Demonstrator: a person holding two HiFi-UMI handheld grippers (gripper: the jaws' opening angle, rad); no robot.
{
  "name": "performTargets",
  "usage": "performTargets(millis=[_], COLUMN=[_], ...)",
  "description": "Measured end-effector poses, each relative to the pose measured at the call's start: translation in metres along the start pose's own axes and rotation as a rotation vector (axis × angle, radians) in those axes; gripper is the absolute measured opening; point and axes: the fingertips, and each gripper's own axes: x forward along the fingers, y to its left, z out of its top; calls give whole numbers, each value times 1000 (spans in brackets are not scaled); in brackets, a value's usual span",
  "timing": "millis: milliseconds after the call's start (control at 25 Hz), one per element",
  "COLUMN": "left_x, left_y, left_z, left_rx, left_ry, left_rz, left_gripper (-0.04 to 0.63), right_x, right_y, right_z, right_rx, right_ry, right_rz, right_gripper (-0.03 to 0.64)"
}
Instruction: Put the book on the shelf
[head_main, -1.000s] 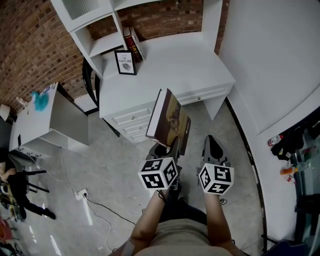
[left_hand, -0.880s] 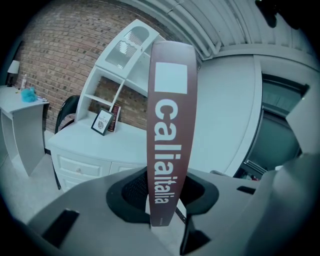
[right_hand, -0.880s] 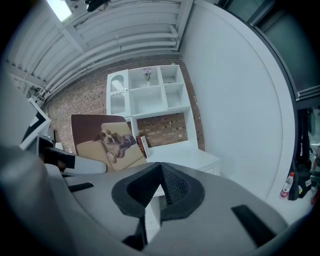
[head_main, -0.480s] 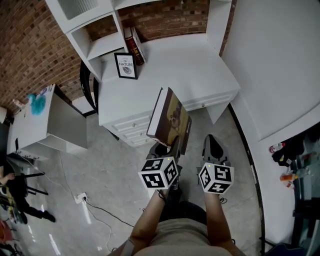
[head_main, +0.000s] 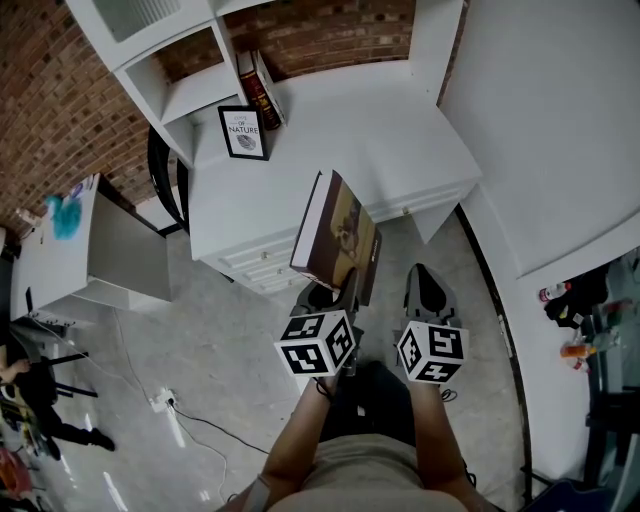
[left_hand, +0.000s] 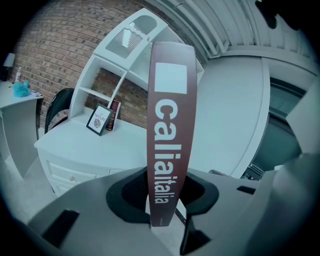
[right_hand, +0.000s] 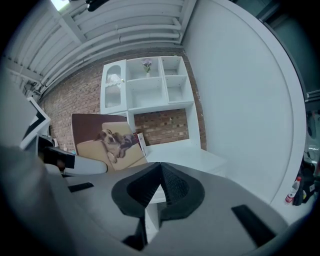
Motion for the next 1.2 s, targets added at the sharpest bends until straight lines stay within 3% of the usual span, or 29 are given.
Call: performTargets(millis=[480, 1200], left_x=[40, 147], left_y=[14, 10], left_z=[20, 68], left_rx=[-25, -41], left_ry=[-12, -35], left_rz=[46, 123], left_gripper=[149, 149], right_x=[51, 161], right_y=[-7, -66], right_z=[12, 50], right_rx=[-15, -16], right_ry=[14, 23], right_rz=[53, 138], right_gripper=[17, 17])
